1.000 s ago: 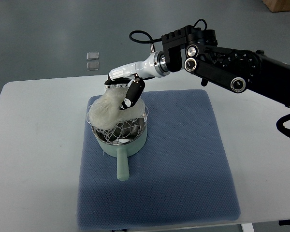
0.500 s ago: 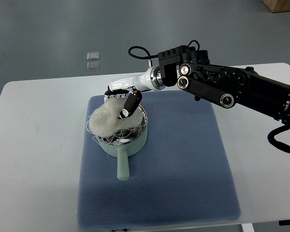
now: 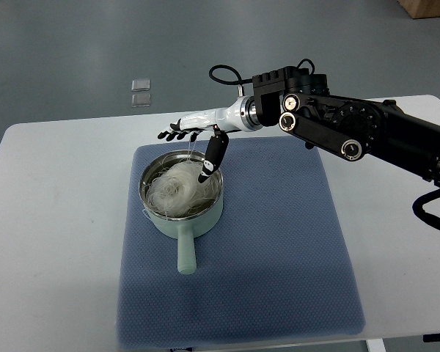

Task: Put vermicelli into pot with right hand

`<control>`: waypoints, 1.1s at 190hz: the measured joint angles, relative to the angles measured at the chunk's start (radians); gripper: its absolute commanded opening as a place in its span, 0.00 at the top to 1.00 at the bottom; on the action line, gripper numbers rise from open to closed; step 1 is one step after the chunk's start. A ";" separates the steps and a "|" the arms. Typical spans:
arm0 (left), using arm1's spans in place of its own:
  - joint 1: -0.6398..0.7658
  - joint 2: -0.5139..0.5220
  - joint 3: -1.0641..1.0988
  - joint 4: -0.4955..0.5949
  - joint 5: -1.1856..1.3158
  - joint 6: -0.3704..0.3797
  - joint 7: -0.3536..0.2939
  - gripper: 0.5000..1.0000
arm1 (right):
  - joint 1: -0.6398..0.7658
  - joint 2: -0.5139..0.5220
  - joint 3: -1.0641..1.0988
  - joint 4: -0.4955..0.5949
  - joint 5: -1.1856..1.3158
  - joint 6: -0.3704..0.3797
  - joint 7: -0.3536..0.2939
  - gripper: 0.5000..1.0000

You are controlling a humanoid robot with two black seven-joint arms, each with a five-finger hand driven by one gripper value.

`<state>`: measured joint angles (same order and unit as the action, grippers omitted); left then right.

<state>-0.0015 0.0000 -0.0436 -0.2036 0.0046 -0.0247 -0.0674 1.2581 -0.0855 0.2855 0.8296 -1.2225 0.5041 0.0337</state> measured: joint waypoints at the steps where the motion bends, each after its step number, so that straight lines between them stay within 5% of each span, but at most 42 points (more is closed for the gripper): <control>1: 0.000 0.000 0.000 0.000 0.000 0.000 0.000 0.00 | 0.001 -0.001 0.001 0.000 0.001 0.000 0.000 0.14; 64: 0.000 0.000 -0.001 0.001 0.000 0.000 0.000 0.00 | -0.006 -0.129 0.207 0.000 0.185 -0.005 0.002 0.14; 152: 0.000 0.000 0.001 0.000 0.000 0.000 0.002 0.00 | -0.377 -0.248 0.689 -0.024 0.636 -0.073 0.022 0.14; 209: 0.000 0.000 0.001 -0.002 0.000 0.000 0.002 0.00 | -0.525 -0.238 0.763 -0.131 0.992 -0.173 0.162 0.14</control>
<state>-0.0015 0.0000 -0.0429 -0.2056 0.0046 -0.0243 -0.0652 0.7333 -0.3233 1.0489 0.6984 -0.2305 0.3313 0.1955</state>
